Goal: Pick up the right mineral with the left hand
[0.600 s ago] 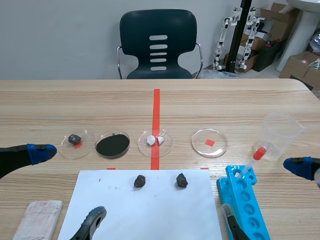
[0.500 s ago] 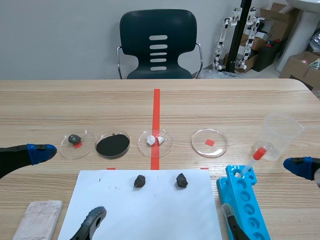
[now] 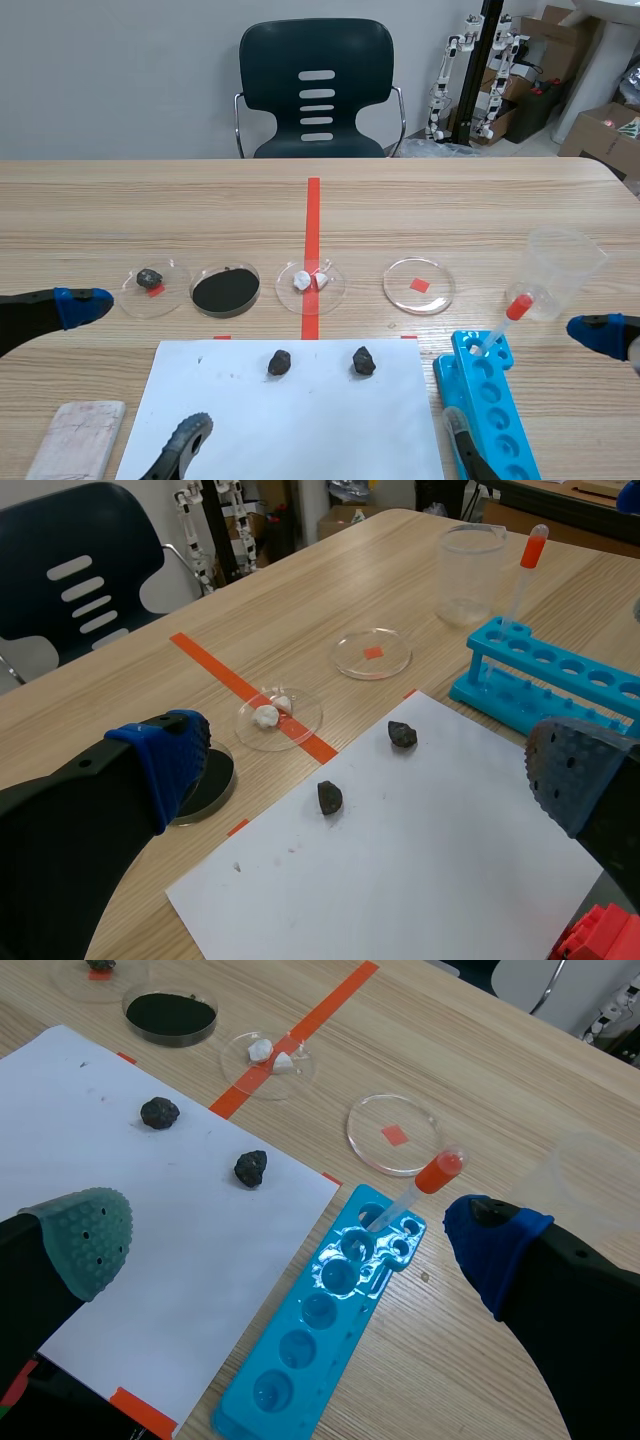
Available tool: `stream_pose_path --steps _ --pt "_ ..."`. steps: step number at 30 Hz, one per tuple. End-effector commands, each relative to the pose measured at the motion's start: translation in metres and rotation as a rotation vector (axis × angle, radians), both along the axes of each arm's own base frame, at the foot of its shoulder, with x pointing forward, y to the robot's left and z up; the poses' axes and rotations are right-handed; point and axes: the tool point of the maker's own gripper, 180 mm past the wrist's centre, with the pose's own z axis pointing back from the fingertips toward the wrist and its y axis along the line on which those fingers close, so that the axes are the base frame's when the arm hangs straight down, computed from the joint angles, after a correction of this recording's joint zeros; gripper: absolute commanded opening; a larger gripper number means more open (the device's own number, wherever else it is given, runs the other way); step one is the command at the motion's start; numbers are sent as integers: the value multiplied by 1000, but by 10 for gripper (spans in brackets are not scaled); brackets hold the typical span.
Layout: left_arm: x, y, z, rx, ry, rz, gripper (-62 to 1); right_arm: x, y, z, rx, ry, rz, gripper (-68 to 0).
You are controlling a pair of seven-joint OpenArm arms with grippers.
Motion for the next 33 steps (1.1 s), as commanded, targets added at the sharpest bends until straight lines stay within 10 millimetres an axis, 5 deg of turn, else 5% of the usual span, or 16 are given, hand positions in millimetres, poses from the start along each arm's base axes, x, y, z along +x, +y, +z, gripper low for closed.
stream_pose_path --steps 1,23,33 --pt "1 -4 10 -33 -25 -1 14 1 0 4 9 -15 2 4" --pt "0 -7 9 -47 -15 -4 14 1 0 4 9 -15 2 4" --pt "38 -13 -24 9 233 15 14 1 0 4 9 -15 2 4"
